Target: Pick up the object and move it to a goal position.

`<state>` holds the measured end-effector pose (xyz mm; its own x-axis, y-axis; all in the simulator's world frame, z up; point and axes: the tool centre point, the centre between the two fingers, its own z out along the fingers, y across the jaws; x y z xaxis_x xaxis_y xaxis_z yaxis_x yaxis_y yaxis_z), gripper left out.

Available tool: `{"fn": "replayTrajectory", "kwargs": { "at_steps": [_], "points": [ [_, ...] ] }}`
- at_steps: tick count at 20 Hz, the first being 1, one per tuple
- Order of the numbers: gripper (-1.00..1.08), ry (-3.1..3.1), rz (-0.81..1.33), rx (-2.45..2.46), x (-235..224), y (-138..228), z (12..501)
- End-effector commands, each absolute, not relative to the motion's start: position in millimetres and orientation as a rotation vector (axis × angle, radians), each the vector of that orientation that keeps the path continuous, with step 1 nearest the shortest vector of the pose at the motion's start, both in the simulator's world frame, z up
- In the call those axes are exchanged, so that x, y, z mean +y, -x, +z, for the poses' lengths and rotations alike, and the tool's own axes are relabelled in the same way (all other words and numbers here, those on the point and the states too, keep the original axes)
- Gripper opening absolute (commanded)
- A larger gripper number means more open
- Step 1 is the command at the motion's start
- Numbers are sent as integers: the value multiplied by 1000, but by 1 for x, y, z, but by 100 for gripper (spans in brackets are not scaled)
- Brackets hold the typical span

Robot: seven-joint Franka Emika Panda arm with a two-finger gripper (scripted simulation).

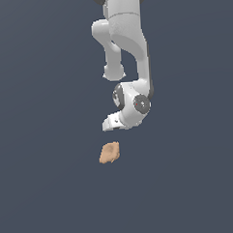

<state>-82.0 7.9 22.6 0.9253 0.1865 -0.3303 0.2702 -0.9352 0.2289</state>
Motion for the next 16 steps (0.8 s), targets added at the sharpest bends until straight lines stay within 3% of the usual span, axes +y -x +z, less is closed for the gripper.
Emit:
{"fn": "replayTrajectory", "kwargs": {
  "at_steps": [1, 16],
  "points": [
    [68, -2801, -450, 355, 8, 84, 18],
    [68, -2788, -415, 346, 2, 76, 23]
  ]
}}
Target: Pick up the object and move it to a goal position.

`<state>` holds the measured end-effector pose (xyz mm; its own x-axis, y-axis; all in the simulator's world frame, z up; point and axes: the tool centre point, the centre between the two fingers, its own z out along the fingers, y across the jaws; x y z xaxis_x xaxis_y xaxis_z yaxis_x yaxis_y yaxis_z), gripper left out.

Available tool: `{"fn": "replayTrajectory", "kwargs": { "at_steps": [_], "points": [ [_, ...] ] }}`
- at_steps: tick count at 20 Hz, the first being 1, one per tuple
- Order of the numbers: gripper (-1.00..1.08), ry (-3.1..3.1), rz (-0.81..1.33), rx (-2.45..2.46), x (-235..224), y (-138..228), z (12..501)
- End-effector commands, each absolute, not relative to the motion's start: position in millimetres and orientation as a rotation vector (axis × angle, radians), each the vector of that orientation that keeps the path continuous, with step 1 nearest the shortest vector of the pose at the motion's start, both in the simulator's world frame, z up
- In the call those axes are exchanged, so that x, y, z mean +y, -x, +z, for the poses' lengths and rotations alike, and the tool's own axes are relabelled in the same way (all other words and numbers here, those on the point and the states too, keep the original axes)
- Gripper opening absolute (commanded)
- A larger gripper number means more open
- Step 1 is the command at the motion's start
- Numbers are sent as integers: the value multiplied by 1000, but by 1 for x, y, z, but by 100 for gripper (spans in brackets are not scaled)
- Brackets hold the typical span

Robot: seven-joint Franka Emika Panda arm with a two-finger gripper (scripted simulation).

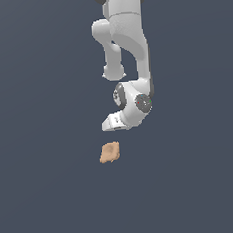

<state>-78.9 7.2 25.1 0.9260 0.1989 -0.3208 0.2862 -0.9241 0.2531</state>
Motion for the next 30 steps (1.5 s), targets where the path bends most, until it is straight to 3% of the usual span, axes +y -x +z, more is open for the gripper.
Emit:
{"fn": "replayTrajectory", "kwargs": {
  "at_steps": [1, 15, 30],
  "points": [
    [68, -2788, -415, 346, 2, 77, 23],
    [68, -2737, -267, 289, -6, 57, 29],
    [68, -2616, 165, 172, -16, 3, 55]
  ]
}}
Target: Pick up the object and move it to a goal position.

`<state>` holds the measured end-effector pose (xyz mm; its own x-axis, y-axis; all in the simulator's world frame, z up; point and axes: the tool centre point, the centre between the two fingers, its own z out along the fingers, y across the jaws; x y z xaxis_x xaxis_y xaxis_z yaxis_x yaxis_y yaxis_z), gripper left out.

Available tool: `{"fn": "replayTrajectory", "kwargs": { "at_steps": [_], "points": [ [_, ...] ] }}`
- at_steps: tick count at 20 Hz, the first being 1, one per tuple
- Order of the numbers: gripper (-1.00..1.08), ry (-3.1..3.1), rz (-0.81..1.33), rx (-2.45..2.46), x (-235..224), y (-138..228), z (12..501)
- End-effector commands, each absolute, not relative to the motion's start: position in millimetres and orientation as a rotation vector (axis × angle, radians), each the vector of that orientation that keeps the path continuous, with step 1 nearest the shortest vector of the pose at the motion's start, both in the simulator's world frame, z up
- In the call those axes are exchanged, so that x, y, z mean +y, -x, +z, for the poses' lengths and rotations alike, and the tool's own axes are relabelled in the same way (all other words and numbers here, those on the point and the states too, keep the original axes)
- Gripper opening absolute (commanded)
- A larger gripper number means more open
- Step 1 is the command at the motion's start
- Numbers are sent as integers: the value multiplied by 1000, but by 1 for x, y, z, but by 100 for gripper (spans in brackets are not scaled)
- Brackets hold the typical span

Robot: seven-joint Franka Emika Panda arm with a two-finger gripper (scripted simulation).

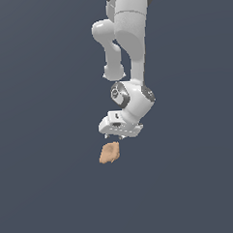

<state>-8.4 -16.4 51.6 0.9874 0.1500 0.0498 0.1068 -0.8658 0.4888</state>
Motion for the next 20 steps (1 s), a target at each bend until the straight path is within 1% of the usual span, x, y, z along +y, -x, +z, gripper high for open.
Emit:
{"fn": "replayTrajectory", "kwargs": {
  "at_steps": [1, 13, 20],
  "points": [
    [68, -2609, 195, 166, -16, 0, 57],
    [68, -2550, 538, 125, -8, -35, 82],
    [68, -2538, 679, 121, -1, -46, 93]
  ]
}}
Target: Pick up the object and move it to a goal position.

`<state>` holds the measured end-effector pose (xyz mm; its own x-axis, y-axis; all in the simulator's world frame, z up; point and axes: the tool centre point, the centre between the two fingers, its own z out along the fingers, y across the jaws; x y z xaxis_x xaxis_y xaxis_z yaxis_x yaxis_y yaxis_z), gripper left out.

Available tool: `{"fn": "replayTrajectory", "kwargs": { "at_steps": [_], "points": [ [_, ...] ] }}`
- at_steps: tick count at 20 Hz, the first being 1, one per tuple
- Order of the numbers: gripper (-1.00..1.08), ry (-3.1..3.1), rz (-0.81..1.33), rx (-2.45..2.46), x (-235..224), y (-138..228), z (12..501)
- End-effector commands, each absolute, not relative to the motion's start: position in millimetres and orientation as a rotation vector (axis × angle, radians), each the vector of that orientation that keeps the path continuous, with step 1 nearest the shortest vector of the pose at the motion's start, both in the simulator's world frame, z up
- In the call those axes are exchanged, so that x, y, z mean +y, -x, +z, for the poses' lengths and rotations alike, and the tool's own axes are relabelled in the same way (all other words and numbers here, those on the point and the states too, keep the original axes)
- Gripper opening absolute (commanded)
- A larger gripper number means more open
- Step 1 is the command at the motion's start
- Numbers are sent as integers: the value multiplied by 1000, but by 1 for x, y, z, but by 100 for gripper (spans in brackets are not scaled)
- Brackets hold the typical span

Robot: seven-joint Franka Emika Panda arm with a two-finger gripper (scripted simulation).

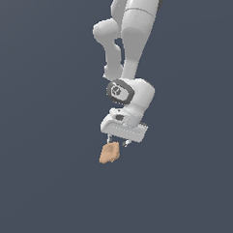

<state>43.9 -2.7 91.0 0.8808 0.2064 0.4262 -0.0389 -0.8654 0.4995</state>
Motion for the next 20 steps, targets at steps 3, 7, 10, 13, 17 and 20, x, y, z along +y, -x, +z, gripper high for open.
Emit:
{"fn": "replayTrajectory", "kwargs": {
  "at_steps": [3, 7, 10, 13, 17, 20],
  "points": [
    [68, -2537, 717, 122, 1, -48, 96],
    [68, -2536, 750, 123, 3, -50, 99],
    [68, -2536, 763, 124, 4, -51, 100],
    [68, -2536, 762, 124, 4, -51, 100],
    [68, -2536, 762, 124, 2, -54, 96],
    [68, -2535, 762, 124, -2, -58, 89]
  ]
}}
